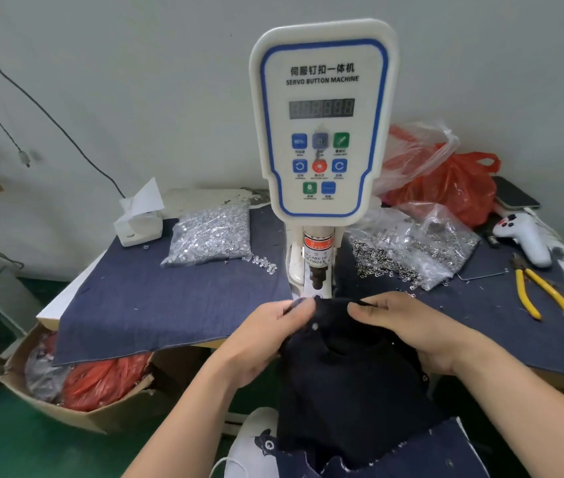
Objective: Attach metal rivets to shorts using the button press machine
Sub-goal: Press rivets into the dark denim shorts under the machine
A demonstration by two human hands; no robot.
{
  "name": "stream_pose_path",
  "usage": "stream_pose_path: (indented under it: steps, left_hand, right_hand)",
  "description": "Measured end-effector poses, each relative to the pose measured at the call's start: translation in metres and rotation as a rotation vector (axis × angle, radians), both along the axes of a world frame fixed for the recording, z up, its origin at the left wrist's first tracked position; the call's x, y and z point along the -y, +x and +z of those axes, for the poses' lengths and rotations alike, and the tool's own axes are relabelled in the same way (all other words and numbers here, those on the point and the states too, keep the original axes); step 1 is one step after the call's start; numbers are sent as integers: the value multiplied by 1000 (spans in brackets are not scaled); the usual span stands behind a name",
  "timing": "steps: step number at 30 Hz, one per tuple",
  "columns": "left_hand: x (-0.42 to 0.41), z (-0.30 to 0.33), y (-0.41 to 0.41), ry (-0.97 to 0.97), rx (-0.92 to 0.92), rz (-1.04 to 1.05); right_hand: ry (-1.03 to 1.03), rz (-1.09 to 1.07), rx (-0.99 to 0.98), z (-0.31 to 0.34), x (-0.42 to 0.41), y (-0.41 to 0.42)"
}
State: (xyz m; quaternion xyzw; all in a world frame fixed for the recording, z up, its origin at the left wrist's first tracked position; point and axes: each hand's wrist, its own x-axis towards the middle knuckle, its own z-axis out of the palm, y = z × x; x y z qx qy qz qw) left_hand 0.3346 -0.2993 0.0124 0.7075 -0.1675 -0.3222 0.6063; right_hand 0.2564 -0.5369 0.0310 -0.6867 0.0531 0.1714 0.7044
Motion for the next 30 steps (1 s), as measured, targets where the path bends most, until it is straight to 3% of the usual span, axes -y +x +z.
stream_pose_path:
  steps: [3,6,9,12,14,17,20,25,30]
  left_hand:
    - [-14,7,-2,137,97,-217]
    - [-23,12,0,109,165,-232]
    - [-34,20,4,-13,161,-198]
    - [-30,25,15,29,73,103]
    - [-22,24,31,248,179,349]
    - [-12,17,49,416,396,557]
    - [-6,5,64,585,502,616]
    - [9,-1,85,755,525,542]
    - [18,-1,97,831,614,465]
  right_hand:
    - [-164,143,57,3,-5,-2]
    - [-297,236,150,13,1,-2]
    - [-403,-115,212,14,22,16]
    - [-1166,-406,263,5,46,44]
    - [-1362,-432,285,-3,50,57]
    - [-1468,-361,264,-11,45,68]
    - [-1528,-338,294,-15,39,74]
    - [-1704,-327,337,-20,35,73]
    - [-1684,-323,351,-22,37,75]
